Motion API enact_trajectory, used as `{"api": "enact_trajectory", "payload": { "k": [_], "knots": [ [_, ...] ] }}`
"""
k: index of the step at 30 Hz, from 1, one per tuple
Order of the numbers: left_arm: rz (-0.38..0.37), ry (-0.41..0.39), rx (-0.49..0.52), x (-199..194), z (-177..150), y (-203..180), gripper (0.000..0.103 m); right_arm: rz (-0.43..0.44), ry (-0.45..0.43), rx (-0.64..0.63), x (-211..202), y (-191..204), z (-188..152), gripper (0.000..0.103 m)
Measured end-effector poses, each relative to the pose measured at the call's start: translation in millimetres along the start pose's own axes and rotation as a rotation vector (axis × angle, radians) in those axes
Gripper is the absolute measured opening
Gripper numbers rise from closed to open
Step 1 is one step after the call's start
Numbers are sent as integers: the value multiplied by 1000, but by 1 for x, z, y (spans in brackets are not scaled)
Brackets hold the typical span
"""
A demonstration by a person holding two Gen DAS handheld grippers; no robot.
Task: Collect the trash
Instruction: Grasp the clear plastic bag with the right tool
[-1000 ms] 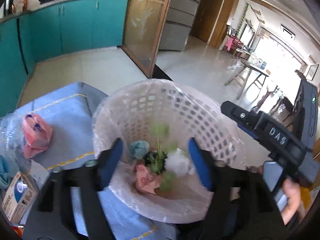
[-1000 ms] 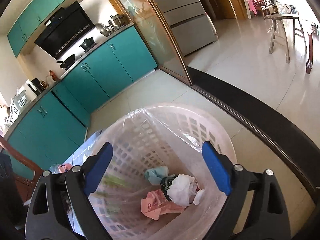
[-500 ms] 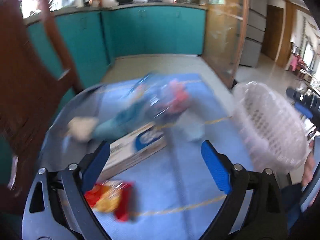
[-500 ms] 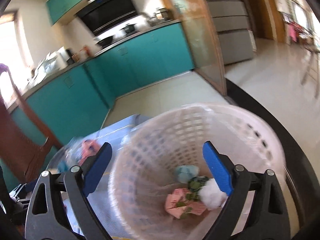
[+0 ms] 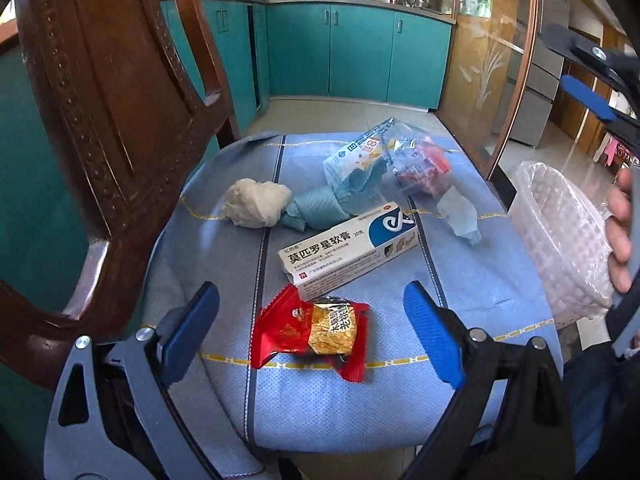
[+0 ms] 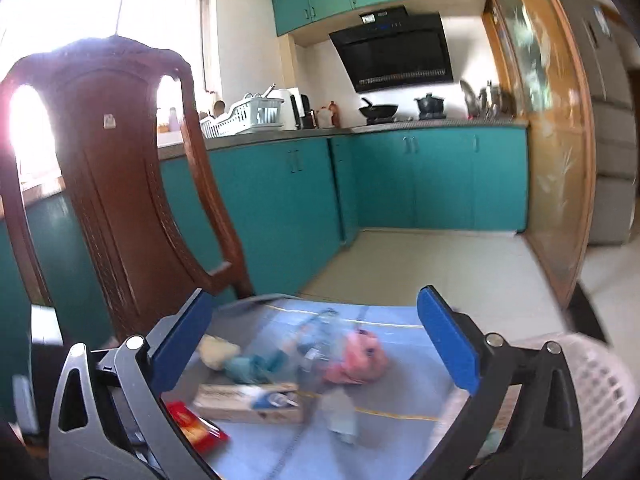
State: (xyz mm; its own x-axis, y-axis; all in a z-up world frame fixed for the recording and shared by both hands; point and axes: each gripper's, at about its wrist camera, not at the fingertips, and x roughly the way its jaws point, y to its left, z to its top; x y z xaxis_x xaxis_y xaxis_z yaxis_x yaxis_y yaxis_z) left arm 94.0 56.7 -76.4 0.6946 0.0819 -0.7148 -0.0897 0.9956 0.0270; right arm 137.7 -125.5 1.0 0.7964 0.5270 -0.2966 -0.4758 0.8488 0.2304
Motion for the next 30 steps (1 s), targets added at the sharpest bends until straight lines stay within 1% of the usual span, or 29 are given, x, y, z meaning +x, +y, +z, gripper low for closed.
{"api": "enact_trajectory", "payload": {
  "k": [2, 3, 4, 5, 8, 9, 10, 11, 12, 14, 15, 18, 20, 21, 24, 25, 27, 30],
  "knots": [
    [13, -3, 6, 1, -1, -2, 94, -26, 44, -6, 10, -3, -13, 100],
    [15, 0, 3, 3, -2, -1, 94, -53, 109, -17, 19, -7, -21, 100],
    [13, 3, -4, 5, -2, 0, 94, -99, 180, -26, 29, -10, -27, 100],
    [10, 9, -15, 7, -3, 1, 94, -145, 231, -55, 38, -11, -30, 100],
    [-5, 31, -47, 14, -3, 4, 94, -212, 271, -96, 49, -13, -35, 100],
    [-8, 36, -51, 17, -3, 4, 95, -205, 293, -87, 52, -17, -38, 100],
    [-8, 41, -53, 18, -4, 4, 95, -188, 313, -78, 55, -19, -40, 96],
    [-6, 46, -54, 20, -4, 4, 95, -160, 336, -68, 59, -21, -44, 90],
    [-6, 51, -56, 21, -4, 4, 95, -145, 350, -60, 62, -22, -45, 87],
    [-12, 62, -57, 24, -5, 4, 95, -100, 394, -34, 73, -23, -50, 71],
    [-14, 65, -57, 24, -6, 5, 95, -82, 404, -27, 75, -21, -53, 68],
    [-10, 80, -59, 28, -8, 7, 95, -23, 444, -9, 85, -11, -63, 67],
    [-3, 98, -66, 31, -8, 9, 95, 49, 477, -8, 93, 0, -71, 67],
    [-2, 112, -74, 33, -9, 11, 95, 73, 499, -31, 98, 10, -76, 67],
    [-7, 141, -87, 38, -13, 15, 95, 105, 541, -106, 114, 35, -86, 67],
    [-5, 147, -88, 39, -14, 16, 95, 108, 561, -132, 120, 41, -90, 67],
    [-3, 158, -88, 39, -17, 18, 95, 78, 562, -161, 125, 43, -91, 67],
    [-11, 160, -93, 38, -19, 20, 95, 9, 531, -128, 121, 24, -83, 67]
  ]
}}
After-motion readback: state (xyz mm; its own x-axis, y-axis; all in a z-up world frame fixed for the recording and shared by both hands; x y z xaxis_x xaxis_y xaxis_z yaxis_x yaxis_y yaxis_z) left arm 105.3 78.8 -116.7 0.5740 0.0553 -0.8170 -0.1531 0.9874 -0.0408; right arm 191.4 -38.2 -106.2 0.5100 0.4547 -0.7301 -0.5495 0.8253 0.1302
